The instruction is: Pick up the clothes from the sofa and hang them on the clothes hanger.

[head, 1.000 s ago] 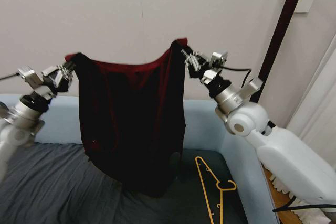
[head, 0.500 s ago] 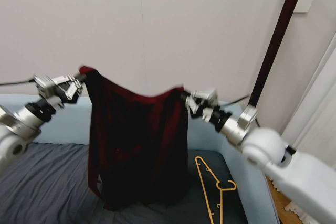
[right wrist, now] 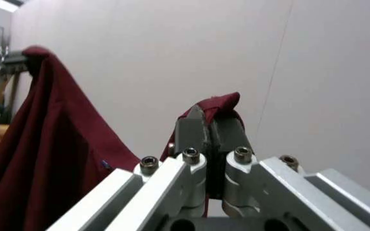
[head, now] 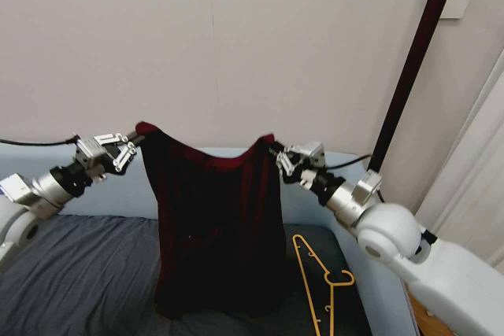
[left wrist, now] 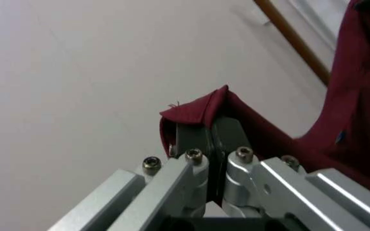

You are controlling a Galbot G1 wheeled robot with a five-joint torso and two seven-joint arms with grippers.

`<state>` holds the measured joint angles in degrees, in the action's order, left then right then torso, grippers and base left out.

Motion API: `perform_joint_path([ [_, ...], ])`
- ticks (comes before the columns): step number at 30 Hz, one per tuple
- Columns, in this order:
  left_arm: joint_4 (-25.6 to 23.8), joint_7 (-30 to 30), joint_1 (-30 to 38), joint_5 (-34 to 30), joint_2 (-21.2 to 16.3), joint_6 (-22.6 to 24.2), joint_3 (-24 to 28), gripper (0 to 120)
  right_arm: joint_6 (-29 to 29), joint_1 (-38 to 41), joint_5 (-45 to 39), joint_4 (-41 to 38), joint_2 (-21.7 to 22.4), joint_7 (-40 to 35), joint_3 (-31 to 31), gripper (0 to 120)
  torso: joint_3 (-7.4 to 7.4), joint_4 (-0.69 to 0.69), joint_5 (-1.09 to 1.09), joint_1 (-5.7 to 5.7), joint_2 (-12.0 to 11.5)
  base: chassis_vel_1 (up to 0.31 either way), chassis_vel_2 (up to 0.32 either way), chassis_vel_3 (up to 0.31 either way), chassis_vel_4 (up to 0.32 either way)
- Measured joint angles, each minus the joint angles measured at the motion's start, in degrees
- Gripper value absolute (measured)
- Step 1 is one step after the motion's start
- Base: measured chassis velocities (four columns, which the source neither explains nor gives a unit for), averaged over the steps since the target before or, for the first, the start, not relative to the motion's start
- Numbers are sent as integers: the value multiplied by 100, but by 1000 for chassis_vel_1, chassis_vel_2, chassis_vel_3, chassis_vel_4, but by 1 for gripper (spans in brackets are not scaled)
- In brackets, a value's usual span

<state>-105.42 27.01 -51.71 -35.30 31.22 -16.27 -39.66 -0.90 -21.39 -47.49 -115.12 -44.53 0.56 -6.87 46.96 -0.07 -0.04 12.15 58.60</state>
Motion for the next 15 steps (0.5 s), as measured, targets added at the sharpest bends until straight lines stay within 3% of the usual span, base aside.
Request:
perform_joint_path([
  [5, 213, -313, 441, 118, -432, 7, -100, 0, 27, 781, -364, 62, 19, 43, 92, 0, 0, 0, 1, 1, -1, 0, 0, 0, 0],
  [8, 161, -421, 394, 261, -508, 13, -129, 0, 33, 946, -479, 23, 51, 43, 48, 0, 0, 2, -1, 0, 0, 0, 0, 0, 0],
  [12, 105, -454, 213, 902, -438, -148, -104, 0, 31, 859, -439, -125, 130, 43, -93, 0, 0, 1, 0, 0, 0, 0, 0, 0, 0],
  [15, 114, -452, -9, 1940, -109, -403, -19, 0, 22, 434, -133, -302, 246, 10, -356, 0, 0, -1, -2, 0, -1, 0, 0, 0, 0],
])
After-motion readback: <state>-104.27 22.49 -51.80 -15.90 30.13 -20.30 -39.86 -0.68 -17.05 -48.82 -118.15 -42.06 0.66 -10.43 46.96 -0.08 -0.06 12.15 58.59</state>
